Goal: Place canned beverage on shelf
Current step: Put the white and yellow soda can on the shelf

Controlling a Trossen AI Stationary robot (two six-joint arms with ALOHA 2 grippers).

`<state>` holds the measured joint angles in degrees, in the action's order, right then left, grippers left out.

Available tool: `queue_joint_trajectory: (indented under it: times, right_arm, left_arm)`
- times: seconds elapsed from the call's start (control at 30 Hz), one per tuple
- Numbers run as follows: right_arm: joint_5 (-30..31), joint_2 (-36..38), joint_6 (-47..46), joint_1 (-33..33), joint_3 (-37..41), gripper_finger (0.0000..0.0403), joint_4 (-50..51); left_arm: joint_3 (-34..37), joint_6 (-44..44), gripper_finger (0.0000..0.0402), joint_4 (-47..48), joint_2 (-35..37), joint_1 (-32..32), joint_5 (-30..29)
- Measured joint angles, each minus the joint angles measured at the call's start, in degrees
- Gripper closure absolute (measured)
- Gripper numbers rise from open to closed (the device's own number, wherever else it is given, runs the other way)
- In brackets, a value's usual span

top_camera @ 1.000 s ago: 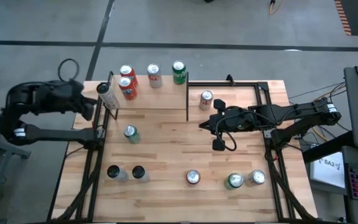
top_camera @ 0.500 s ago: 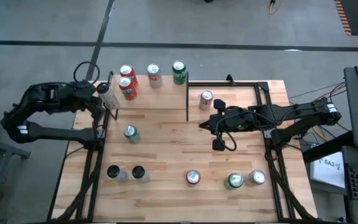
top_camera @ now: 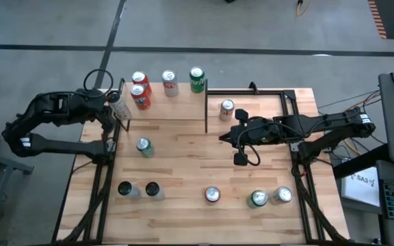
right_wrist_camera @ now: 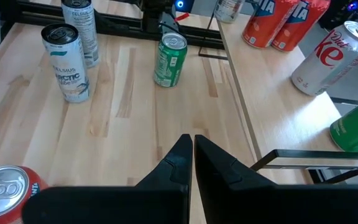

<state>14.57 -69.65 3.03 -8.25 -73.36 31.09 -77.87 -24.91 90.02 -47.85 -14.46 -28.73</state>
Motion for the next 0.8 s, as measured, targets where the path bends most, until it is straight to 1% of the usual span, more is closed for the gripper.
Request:
queue_joint_trajectory:
  times: [0.2,0.43,0.53,0.7,0.8]
  right_arm:
    - [0.0,0.0,-0.02,0.0,0.0,0.0394,0.0]
    - [0.0,0.02,-0.42,0.0,0.0,0.0394,0.0]
    - [0.01,0.01,-0.42,0.0,0.0,0.0394,0.02]
    - [0.01,0.0,-0.85,0.0,0.0,0.0394,0.19]
    - [0.0,0.0,-0.93,0.0,0.0,0.0394,0.24]
  left_arm:
    - [0.0,0.43,0.0402,-0.02,-0.32,0.0,-5.06]
    - [0.0,0.35,0.0402,0.0,-0.35,0.0,-6.89]
    - [0.0,2.04,0.0402,0.0,-0.34,0.0,-6.64]
    - [-0.73,8.24,0.0402,0.02,-0.05,0.0,-1.29]
    - [-0.84,10.56,0.0402,0.0,0.07,0.0,-0.31]
